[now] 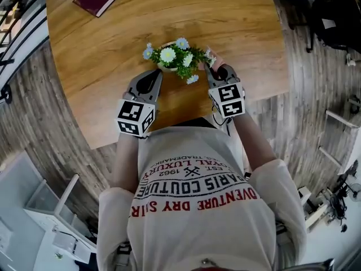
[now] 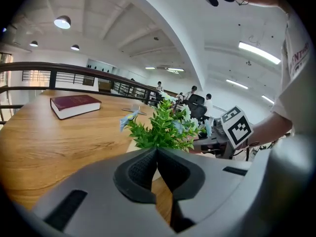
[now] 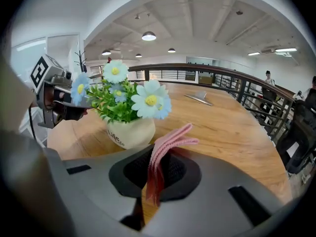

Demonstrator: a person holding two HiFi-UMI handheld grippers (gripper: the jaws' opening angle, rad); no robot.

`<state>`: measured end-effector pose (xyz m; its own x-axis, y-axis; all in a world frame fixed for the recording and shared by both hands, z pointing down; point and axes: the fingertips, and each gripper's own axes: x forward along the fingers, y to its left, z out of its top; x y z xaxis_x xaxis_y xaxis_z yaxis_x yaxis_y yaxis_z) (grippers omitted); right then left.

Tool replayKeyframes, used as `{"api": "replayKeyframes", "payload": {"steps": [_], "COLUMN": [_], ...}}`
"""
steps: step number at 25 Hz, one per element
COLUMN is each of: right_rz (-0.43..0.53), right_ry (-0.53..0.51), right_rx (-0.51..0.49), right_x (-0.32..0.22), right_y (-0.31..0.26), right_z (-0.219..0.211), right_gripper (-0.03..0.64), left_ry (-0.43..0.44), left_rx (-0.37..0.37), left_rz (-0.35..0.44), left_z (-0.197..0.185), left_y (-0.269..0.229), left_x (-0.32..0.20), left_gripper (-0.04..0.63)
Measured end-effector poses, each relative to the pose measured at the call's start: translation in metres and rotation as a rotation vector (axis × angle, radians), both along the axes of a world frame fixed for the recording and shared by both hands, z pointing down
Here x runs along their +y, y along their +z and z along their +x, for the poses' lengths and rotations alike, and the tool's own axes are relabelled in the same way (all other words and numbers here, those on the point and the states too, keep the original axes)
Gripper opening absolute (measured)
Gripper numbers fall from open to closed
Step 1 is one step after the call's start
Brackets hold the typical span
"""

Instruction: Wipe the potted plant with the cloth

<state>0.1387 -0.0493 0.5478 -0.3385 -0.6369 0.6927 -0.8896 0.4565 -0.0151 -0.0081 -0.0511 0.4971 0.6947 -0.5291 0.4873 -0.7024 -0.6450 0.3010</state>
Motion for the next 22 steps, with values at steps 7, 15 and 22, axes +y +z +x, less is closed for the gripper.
{"api": "replayKeyframes", "payload": {"steps": [7,15,22], "right_rz": [0.021,0.089,0.116], "right_ry": [-0.122,-0.364,-0.51], "right_rx": [0.051,0.161,0.206], "right_x": [-0.02,-0.024,-0.013], "right_y": [0.011,0.017,0.021], "right_z": [-0.018,-0.033,-0.042], "right_gripper": [0.035,0.035,0.035], "left_ry": [0.016,-0.028,-0.102], "left_rx": [-0.01,-0.015,0.118], "left_rz": [-0.015,-0.054,-0.124], "left_z": [0.006,0.006,0.002], "left_y": [0.007,0.016,0.017], "left_x": [-0.009,-0.01,-0.01], "left_gripper": [0.017,0.017,0.017]}}
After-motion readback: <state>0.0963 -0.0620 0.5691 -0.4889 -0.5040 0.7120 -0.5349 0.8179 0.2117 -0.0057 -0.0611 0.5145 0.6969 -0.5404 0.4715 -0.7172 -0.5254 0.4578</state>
